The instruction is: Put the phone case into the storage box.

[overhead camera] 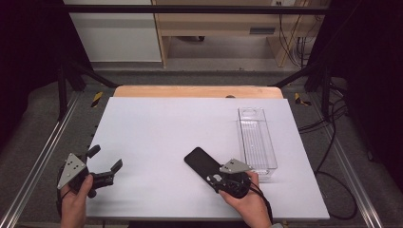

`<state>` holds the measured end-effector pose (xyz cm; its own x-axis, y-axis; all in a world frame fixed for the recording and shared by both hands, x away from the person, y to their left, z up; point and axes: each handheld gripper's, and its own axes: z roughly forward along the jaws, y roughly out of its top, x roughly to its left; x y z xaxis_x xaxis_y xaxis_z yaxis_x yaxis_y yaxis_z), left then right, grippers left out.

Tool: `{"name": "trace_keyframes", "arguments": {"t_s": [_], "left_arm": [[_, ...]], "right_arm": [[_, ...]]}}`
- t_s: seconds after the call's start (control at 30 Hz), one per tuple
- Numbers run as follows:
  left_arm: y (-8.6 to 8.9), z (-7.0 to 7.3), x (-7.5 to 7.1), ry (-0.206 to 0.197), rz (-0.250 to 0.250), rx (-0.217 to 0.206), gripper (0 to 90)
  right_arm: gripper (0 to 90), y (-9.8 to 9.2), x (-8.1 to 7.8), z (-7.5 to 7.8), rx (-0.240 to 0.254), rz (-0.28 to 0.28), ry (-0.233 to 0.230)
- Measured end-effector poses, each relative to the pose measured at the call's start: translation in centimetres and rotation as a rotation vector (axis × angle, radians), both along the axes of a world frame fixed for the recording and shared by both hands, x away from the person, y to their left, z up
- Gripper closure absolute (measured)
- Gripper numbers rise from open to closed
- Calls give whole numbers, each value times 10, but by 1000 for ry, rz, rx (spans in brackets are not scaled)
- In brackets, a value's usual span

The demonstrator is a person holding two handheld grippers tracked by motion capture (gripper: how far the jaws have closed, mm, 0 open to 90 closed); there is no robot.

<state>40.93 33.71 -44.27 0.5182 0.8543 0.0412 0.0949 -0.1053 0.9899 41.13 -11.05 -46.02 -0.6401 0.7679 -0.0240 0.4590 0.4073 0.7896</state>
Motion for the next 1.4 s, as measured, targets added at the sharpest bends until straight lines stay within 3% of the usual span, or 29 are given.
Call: {"name": "trace_keyframes", "arguments": {"t_s": [0.23,0.37,0.5,0.6,0.93,1.07,1.4], "left_arm": [[0,0,1,1,-2,3,25],[-1,0,1,0,-3,6,25],[-1,0,1,-1,-5,10,25],[-1,0,1,0,-7,11,25],[-2,0,1,-1,-6,18,25],[-3,0,1,0,-9,22,25],[-4,-1,1,5,-15,29,26]], "right_arm": [[128,10,-1,-5,-21,41,-1],[104,14,-2,-8,-44,72,14],[98,13,0,-12,-69,45,16],[81,15,1,-14,-125,29,-5],[91,19,5,-20,-177,-29,-16],[96,18,7,-23,-177,-50,0],[91,12,14,-27,-89,-72,90]]}}
